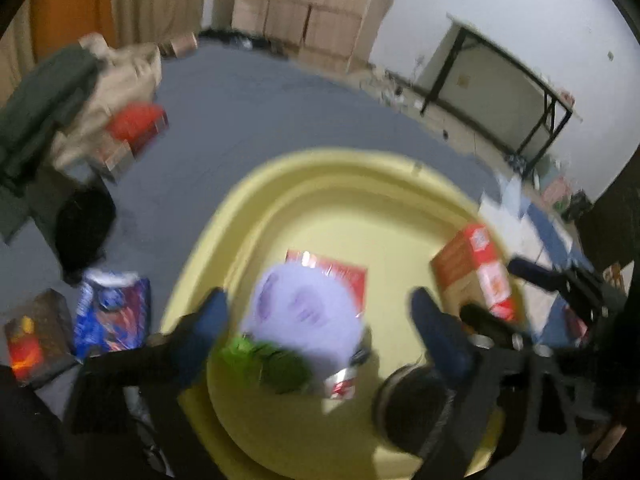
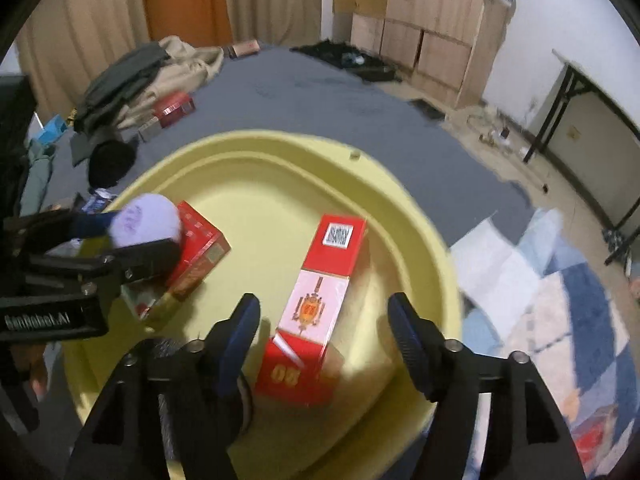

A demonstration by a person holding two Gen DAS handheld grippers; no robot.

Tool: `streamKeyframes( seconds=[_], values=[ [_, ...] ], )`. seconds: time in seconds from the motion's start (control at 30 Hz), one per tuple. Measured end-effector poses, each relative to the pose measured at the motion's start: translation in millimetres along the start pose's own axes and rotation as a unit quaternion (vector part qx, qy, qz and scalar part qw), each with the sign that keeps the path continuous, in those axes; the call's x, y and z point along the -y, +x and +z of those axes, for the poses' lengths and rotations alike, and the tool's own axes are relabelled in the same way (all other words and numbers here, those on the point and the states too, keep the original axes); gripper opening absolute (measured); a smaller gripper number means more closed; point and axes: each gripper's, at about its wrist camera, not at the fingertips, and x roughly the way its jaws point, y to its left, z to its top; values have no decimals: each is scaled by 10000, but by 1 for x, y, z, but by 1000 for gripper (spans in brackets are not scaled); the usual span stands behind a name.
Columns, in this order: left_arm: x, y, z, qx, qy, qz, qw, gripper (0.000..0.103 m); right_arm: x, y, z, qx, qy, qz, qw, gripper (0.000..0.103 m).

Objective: Organize rigid objects
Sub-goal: 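Drop the plush toy in the tray with the left tool while the right tool sets the box there, then move both tools back toward the objects on the rug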

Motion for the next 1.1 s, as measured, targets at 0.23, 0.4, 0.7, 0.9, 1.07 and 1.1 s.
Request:
streamKeyframes(
  seconds=[0.23, 0.4, 0.7, 0.9, 1.07, 1.1],
  values=[
    [70, -77, 8, 674, 353, -617, 9952, 103, 32, -101, -30, 826, 954, -306, 9915, 100],
    [152, -118, -33, 685, 1014, -1079, 9866, 103, 62, -195, -103, 1193, 1793, -769, 9735, 103],
    [223, -157, -143, 404, 2335, -1451, 9606, 103, 81, -350, -275, 1207, 2783, -1805, 9356, 103],
    [233, -157, -171, 343, 2341, -1385, 9617, 103, 74, -382, -353, 1388, 3457, -2161, 9025, 103],
    [232, -152, -179, 393, 2371, -1250, 9626, 103, 69, -381, -359, 1349, 3633, -2168, 8960, 103],
    [231, -150, -179, 394, 2381, -1228, 9626, 103, 68, -382, -356, 1413, 3608, -2121, 8971, 103]
  ],
)
